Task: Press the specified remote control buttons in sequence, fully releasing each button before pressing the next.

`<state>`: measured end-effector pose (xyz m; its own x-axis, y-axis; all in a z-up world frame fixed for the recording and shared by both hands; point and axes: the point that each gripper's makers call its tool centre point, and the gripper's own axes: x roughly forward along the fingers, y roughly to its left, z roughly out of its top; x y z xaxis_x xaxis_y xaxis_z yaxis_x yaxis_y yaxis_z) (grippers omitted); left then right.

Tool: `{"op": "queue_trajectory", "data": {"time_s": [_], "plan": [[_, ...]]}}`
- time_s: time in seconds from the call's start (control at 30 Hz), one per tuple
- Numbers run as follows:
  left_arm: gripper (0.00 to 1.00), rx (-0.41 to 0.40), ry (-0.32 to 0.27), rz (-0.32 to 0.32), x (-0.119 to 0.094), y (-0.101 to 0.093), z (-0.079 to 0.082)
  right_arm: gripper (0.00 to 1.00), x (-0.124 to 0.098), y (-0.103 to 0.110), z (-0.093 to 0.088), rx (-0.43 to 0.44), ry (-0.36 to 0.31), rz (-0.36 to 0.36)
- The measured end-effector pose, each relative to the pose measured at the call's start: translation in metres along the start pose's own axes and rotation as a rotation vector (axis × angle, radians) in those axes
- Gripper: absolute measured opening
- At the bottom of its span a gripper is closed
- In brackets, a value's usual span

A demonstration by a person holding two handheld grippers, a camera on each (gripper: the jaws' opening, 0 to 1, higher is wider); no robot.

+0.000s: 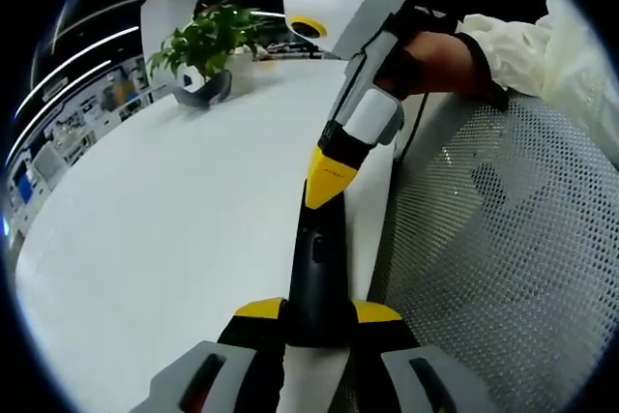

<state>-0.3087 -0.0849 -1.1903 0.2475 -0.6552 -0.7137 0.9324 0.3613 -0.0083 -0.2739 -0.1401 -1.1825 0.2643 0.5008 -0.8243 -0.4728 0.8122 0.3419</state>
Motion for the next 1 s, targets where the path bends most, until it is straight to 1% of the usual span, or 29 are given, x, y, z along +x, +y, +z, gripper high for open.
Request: {"op": "queue_trajectory", "data": {"time_s": [0.07,0.17,0.4,0.5,0.57,0.6,0.63,0.7,0.73,0.87,1.0], "plan": [[0.24,0.003,-0.002,-0.001,0.000,0.000,0.000,0.00,0.000,-0.001,0.000,-0.002,0.002,0.003],[0.24,0.003,-0.003,-0.006,0.000,0.000,0.000,0.00,-0.001,-0.001,0.001,0.031,0.006,0.012],[0.23,0.010,-0.008,-0.010,0.000,0.000,0.001,0.00,-0.001,-0.001,0.001,0.023,0.010,0.005],[0.23,0.016,-0.013,-0.015,0.001,0.000,0.001,0.00,0.001,0.004,0.003,-0.020,0.005,0.008],[0.24,0.021,-0.016,-0.018,0.002,0.000,0.002,0.00,0.003,0.009,0.000,-0.051,0.017,0.021],[0.24,0.022,-0.015,-0.019,0.002,0.000,0.002,0.00,0.004,0.008,-0.001,-0.059,0.022,0.008],[0.24,0.023,-0.013,-0.019,0.001,0.000,0.002,0.00,0.002,0.007,0.000,-0.099,0.011,-0.002],[0.24,0.023,-0.017,-0.018,0.002,0.000,0.002,0.00,0.002,0.008,-0.001,-0.102,0.001,0.000],[0.24,0.019,-0.018,-0.017,0.002,0.000,0.002,0.00,0.002,0.007,0.000,-0.099,0.001,0.001],[0.24,0.020,-0.014,-0.018,0.002,0.000,0.002,0.00,0.003,0.004,0.001,-0.033,0.009,0.022],[0.26,0.008,-0.017,-0.014,0.002,0.002,0.002,0.00,0.002,0.005,0.000,-0.015,0.002,0.038]]}}
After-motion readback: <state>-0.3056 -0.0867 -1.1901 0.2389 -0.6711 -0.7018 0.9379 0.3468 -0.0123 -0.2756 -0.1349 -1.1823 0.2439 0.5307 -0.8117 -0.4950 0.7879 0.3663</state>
